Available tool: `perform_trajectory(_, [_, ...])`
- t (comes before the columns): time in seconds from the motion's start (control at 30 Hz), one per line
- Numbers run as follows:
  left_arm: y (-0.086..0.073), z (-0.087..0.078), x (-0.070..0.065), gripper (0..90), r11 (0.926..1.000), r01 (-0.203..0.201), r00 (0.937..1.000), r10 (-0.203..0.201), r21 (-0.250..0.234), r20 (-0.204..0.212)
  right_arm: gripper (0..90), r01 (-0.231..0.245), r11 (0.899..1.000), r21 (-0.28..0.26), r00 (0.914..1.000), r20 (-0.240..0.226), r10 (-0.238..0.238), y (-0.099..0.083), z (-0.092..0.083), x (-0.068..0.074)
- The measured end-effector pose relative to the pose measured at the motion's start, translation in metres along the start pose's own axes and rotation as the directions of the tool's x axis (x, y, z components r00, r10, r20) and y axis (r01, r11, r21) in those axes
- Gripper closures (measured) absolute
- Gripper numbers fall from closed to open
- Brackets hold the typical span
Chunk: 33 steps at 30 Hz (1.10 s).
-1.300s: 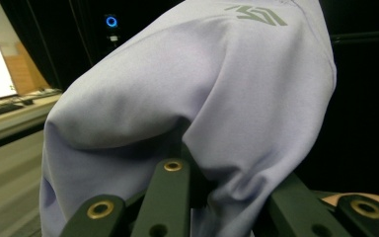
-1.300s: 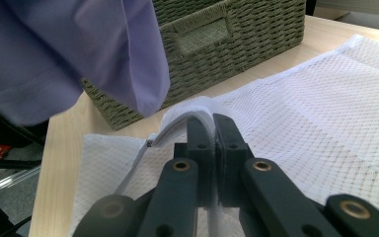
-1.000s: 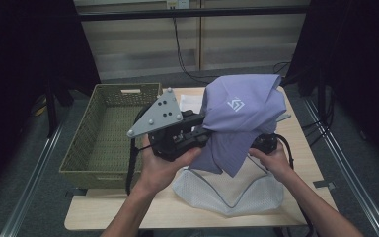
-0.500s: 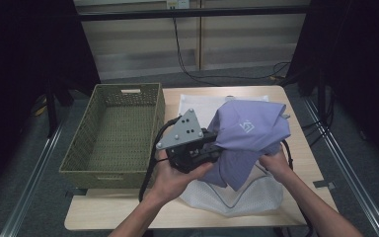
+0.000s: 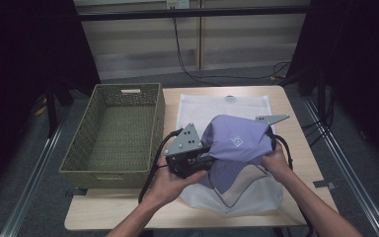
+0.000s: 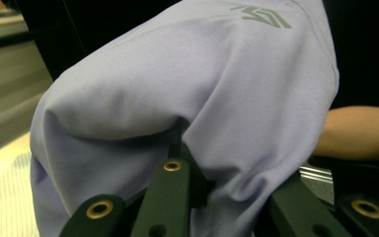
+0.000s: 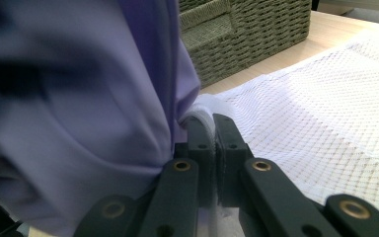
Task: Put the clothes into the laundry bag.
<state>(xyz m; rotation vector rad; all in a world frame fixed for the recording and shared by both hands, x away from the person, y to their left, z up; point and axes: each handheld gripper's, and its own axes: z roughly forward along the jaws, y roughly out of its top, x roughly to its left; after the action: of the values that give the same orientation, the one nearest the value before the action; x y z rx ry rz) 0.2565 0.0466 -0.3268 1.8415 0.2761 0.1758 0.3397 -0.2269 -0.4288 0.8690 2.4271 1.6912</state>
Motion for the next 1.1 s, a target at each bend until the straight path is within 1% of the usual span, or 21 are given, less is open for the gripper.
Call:
perform_trajectory(0.07, [-0.005,0.002,0.001,82.2,0.9997,-0.002,1.0000,0.002,0.023,-0.006,88.1,0.000,1.000,0.001,1.0000,-0.001,0.000,0.000,0.000,0.000])
perform_trajectory(0.17, [-0.012,0.003,0.005,82.1,0.9991,0.004,1.0000,-0.004,0.043,-0.008,88.1,0.001,1.000,0.004,1.0000,-0.004,-0.001,0.000,0.001,0.000])
perform_trajectory(0.27, [-0.019,0.005,0.009,82.1,0.9982,0.019,0.9997,-0.018,0.057,-0.015,88.1,0.001,1.000,0.004,1.0000,-0.004,-0.001,0.000,0.001,0.001])
perform_trajectory(0.33, [-0.024,0.006,0.012,82.1,0.9970,0.025,0.9996,-0.024,0.074,-0.016,88.1,0.004,1.000,0.005,1.0000,-0.005,-0.004,-0.001,0.001,0.001])
perform_trajectory(0.37, [-0.026,0.007,0.014,82.0,0.9963,0.025,0.9994,-0.023,0.083,-0.025,88.1,0.003,1.000,0.006,1.0000,-0.006,-0.003,-0.001,0.001,0.002])
perform_trajectory(0.4, [-0.028,0.009,0.015,82.0,0.9956,0.032,0.9993,-0.030,0.088,-0.022,88.1,0.004,1.000,0.006,1.0000,-0.005,-0.004,-0.001,0.002,0.001])
perform_trajectory(0.53, [-0.033,0.014,0.018,82.0,0.9924,0.027,0.9992,-0.024,0.120,-0.033,88.2,0.000,1.000,0.011,1.0000,-0.009,0.000,-0.002,0.003,0.000])
perform_trajectory(0.63, [-0.037,0.017,0.019,81.9,0.9909,0.023,0.9994,-0.019,0.133,-0.027,88.2,0.002,1.000,0.014,0.9999,-0.014,-0.001,-0.002,0.003,0.000])
perform_trajectory(0.7, [-0.041,0.019,0.021,81.9,0.9892,0.030,0.9991,-0.026,0.143,-0.032,88.1,0.004,1.000,0.012,0.9999,-0.015,-0.004,-0.002,0.002,0.000])
perform_trajectory(0.77, [-0.045,0.023,0.024,81.7,0.9853,0.037,0.9988,-0.031,0.167,-0.037,88.1,0.005,1.000,0.012,0.9998,-0.017,-0.005,-0.001,0.001,0.000])
perform_trajectory(0.8, [-0.045,0.023,0.024,81.7,0.9853,0.037,0.9988,-0.031,0.167,-0.037,88.1,0.005,1.000,0.012,0.9998,-0.017,-0.005,-0.001,0.001,0.000])
perform_trajectory(0.83, [-0.048,0.026,0.026,81.7,0.9838,0.038,0.9990,-0.033,0.175,-0.031,88.1,0.003,1.000,0.011,0.9999,-0.017,-0.003,-0.001,0.001,0.001])
perform_trajectory(0.87, [-0.052,0.029,0.027,81.7,0.9792,0.035,0.9991,-0.029,0.200,-0.029,88.1,0.011,1.000,0.012,0.9998,-0.019,-0.010,0.000,0.001,0.001])
perform_trajectory(0.93, [-0.057,0.032,0.027,81.7,0.9767,0.044,0.9990,-0.040,0.210,-0.023,88.1,0.015,1.000,0.016,0.9997,-0.019,-0.015,0.000,0.001,0.002])
perform_trajectory(0.97, [-0.060,0.034,0.028,81.7,0.9733,0.041,0.9991,-0.037,0.226,-0.020,88.1,0.016,1.000,0.017,0.9997,-0.019,-0.016,0.000,0.001,0.001])
perform_trajectory(1.0, [-0.062,0.036,0.028,81.7,0.9724,0.053,0.9985,-0.050,0.227,-0.022,88.1,0.015,1.000,0.020,0.9997,-0.020,-0.015,-0.001,0.001,0.002])
perform_trajectory(1.03, [-0.064,0.037,0.029,81.5,0.9695,0.049,0.9987,-0.045,0.240,-0.022,88.1,0.016,1.000,0.021,0.9997,-0.020,-0.015,-0.001,0.000,0.002])
perform_trajectory(1.1, [-0.070,0.040,0.030,81.5,0.9639,0.058,0.9983,-0.055,0.260,-0.021,88.1,0.021,1.000,0.022,0.9997,-0.014,-0.020,0.000,0.000,0.002])
